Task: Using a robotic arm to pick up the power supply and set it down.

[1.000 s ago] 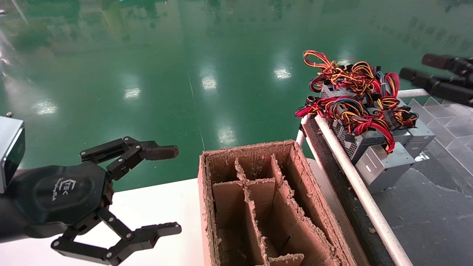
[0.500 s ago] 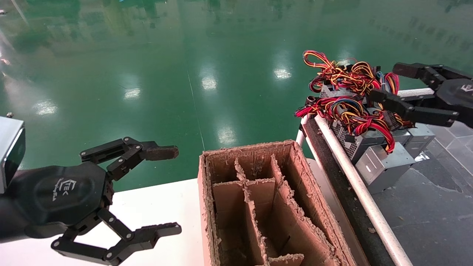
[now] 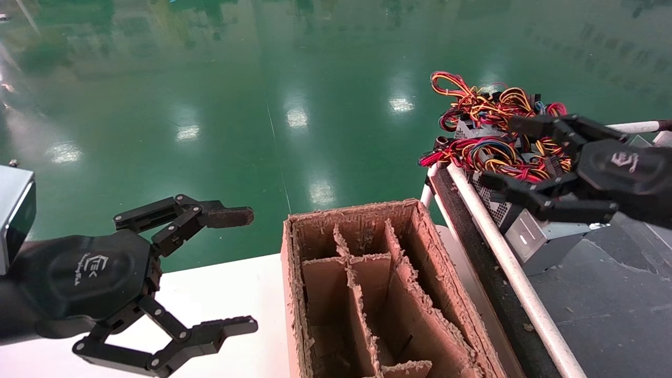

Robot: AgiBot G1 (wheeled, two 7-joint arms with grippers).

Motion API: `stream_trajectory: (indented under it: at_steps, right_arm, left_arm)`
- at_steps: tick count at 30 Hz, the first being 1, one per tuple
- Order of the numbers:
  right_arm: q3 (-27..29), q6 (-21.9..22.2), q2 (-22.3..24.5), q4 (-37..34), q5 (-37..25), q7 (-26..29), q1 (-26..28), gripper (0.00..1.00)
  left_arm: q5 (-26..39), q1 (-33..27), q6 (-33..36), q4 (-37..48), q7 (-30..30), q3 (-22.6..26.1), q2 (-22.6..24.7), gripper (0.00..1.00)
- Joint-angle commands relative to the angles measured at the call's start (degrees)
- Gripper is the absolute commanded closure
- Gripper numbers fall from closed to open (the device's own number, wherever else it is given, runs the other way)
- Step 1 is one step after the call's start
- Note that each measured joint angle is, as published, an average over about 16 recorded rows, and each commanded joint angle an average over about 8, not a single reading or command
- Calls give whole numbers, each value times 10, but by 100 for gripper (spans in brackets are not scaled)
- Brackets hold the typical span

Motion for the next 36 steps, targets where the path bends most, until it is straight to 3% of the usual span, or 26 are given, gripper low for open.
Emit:
stream_trajectory:
  at_steps: [1,24,36]
  right_arm:
    - [4,-1,1,23,5,5,-13,0]
    - [44,-7,12,278,66,64,-152,0]
    - [48,-7,13,298,72,68,-164,0]
  left_arm:
    - [0,0,0,0,0,0,0,0]
    - [0,0,0,0,0,0,0,0]
    - [0,0,0,0,0,0,0,0]
